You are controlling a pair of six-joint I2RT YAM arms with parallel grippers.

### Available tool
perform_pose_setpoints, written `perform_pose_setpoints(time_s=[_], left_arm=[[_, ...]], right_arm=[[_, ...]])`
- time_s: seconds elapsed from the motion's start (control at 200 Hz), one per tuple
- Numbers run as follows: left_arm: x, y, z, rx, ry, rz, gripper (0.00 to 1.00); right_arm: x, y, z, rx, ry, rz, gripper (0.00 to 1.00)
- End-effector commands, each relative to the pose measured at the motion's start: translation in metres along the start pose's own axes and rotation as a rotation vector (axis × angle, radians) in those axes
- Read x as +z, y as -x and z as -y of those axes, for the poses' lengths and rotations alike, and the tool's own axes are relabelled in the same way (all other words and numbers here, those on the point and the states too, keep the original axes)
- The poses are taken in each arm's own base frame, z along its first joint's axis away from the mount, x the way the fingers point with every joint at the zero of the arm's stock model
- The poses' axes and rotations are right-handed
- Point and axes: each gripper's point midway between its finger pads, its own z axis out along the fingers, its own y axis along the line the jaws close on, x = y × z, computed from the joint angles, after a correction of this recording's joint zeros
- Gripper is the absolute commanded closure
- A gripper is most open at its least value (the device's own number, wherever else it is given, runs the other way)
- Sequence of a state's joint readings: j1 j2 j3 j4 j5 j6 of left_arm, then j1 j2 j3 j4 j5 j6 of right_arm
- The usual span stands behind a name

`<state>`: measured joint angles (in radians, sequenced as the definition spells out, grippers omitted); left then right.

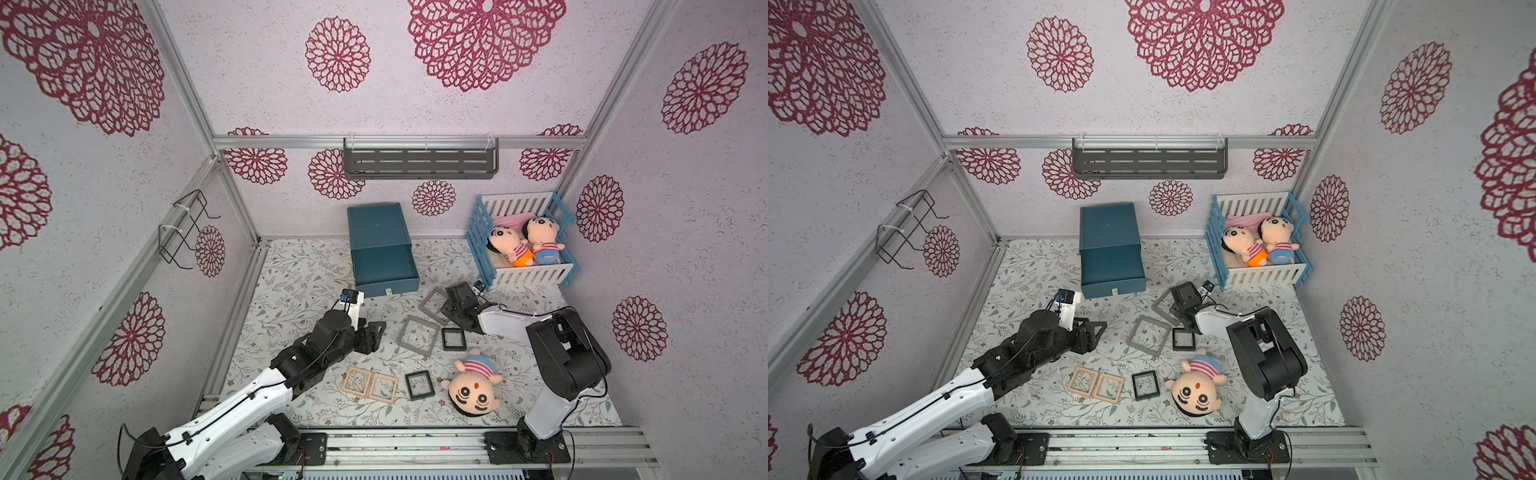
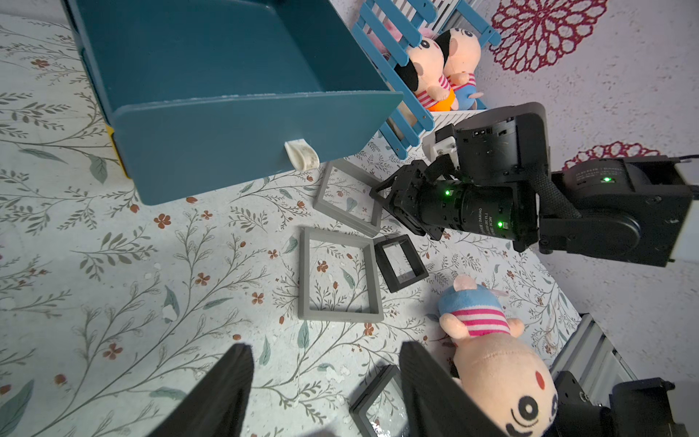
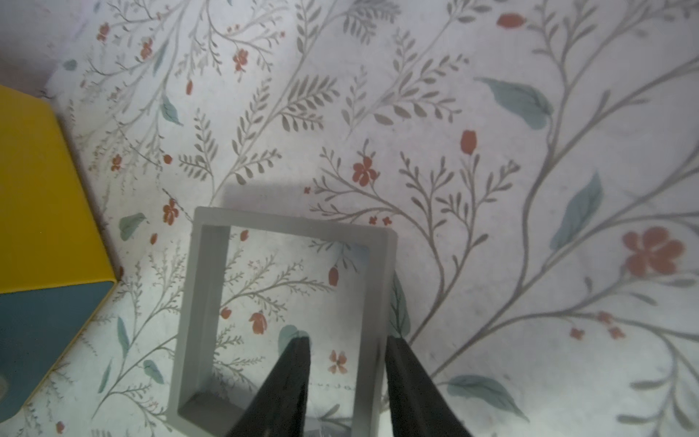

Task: Place the brooch boxes into the drawer by color
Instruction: Pick up the brooch box from the center of the board.

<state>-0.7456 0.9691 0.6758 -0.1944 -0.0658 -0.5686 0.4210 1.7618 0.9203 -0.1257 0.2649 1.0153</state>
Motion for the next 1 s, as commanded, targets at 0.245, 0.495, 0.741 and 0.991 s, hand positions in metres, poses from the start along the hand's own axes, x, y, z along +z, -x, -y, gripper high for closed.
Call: perform_pose_setpoints(time_s=[0.245, 0.495, 0.741, 0.991], left_arm=[[-0.007, 0.014, 0.01, 0.008, -0.025, 0.04, 0.32], [-0.008, 0.015, 0.01, 0.007, -0.026, 0.047, 0.32], [-0.007, 0.014, 0.011, 0.009, -0.029, 0.042, 0.32], [-0.004, 0.014, 0.012, 0.012, -0.033, 0.033, 0.32]], right_arm=[[0.005, -0.005, 0.001, 0.003, -0.056, -0.056, 0.68], [0.002, -0.004, 0.005, -0.011, -0.095, -0.054, 0.79], [-0.005, 0.002, 0.005, -0.043, -0.142, -0.026, 0.91], [-0.017, 0.015, -0.001, -0.116, -0.176, 0.007, 1.0]])
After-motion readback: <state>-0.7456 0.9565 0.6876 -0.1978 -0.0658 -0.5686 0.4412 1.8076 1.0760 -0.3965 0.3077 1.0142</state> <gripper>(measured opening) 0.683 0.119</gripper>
